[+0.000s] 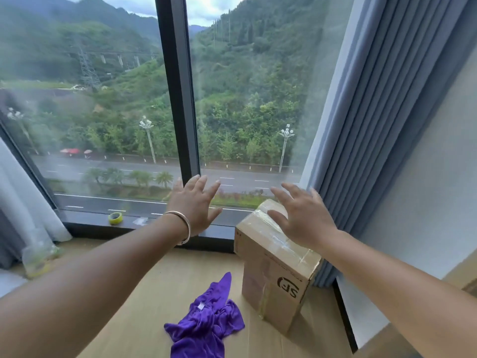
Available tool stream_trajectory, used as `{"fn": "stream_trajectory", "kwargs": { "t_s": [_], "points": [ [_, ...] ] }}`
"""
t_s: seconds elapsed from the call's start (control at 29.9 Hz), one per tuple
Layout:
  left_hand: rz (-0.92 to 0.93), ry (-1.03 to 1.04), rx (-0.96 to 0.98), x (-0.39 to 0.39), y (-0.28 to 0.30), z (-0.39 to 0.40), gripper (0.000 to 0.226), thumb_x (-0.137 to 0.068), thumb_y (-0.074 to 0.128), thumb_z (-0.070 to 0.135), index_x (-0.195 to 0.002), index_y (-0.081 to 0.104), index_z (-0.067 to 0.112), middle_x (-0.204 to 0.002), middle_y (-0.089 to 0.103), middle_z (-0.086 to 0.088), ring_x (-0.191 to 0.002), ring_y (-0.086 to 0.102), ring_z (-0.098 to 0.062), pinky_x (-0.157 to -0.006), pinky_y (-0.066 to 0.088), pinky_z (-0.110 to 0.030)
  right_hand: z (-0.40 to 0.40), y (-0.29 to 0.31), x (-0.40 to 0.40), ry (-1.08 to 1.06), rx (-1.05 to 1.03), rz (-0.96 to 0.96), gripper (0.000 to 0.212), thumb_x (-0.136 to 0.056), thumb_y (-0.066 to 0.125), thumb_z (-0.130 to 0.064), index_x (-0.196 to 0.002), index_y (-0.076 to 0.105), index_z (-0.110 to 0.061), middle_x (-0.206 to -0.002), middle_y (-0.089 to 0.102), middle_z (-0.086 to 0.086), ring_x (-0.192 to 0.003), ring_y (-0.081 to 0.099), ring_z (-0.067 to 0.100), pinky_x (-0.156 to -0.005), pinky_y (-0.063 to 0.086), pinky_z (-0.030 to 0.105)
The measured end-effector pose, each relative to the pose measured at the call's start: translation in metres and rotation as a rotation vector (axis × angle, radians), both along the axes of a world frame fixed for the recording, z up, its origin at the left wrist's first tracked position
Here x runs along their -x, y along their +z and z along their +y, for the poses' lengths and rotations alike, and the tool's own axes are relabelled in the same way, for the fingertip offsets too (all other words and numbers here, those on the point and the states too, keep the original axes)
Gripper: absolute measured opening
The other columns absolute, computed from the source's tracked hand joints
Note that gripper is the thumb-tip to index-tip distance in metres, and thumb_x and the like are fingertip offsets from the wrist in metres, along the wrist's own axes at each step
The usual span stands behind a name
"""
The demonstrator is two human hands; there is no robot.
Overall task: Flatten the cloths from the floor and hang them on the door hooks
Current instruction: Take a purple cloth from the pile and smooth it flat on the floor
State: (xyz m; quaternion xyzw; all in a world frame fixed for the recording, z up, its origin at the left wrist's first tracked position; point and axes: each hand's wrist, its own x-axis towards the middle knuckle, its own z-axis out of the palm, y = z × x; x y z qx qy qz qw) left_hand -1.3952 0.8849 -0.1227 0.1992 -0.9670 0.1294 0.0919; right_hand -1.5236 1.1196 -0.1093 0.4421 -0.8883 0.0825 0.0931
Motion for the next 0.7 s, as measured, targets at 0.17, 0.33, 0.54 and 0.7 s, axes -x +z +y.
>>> {"fn": "stream_trajectory", "kwargs": {
  "t_s": [0.17,0.33,0.54,0.7],
  "points": [
    [-0.045,0.067,-0.089,0.014,-0.069,-0.071,0.068,-0.094,0.029,0.061,-0.151,0.008,0.031,-0.159,0.016,-0.006,-0.147,0.010,-0.023,-0.116,0.008,-0.052,-0.074,-0.058,0.025,0.048,-0.080,-0.086,0.057,-0.097,0.035,-0.055,-0.149,0.023,-0.036,-0.158,0.022,-0.003,-0.144,0.020,0.018,-0.119,0.005,0.047],
    [-0.133,0.123,-0.186,0.011,-0.177,-0.108,0.066,-0.094,0.031,0.060,-0.151,0.013,0.031,-0.156,0.023,-0.004,-0.145,0.016,-0.021,-0.115,0.012,-0.048,-0.131,-0.149,0.037,0.120,-0.142,-0.204,0.057,-0.096,0.040,-0.052,-0.148,0.027,-0.034,-0.157,0.024,-0.004,-0.143,0.020,0.017,-0.119,0.005,0.044],
    [-0.188,0.235,-0.402,-0.008,-0.343,-0.122,0.061,-0.092,0.040,0.054,-0.147,0.031,0.028,-0.146,0.041,-0.003,-0.132,0.039,-0.022,-0.108,0.024,-0.040,-0.179,-0.318,0.035,0.226,-0.336,-0.301,0.058,-0.095,0.041,-0.052,-0.148,0.028,-0.031,-0.154,0.029,-0.004,-0.140,0.026,0.013,-0.118,0.012,0.046],
    [-0.329,0.406,-0.543,-0.054,-0.508,-0.103,0.061,-0.092,0.039,0.054,-0.147,0.029,0.029,-0.144,0.041,0.002,-0.132,0.037,-0.017,-0.108,0.022,-0.038,-0.192,-0.487,0.021,0.302,-0.498,-0.403,0.060,-0.095,0.040,-0.054,-0.148,0.026,-0.031,-0.154,0.028,-0.003,-0.140,0.027,0.015,-0.116,0.014,0.046]
  ]
}}
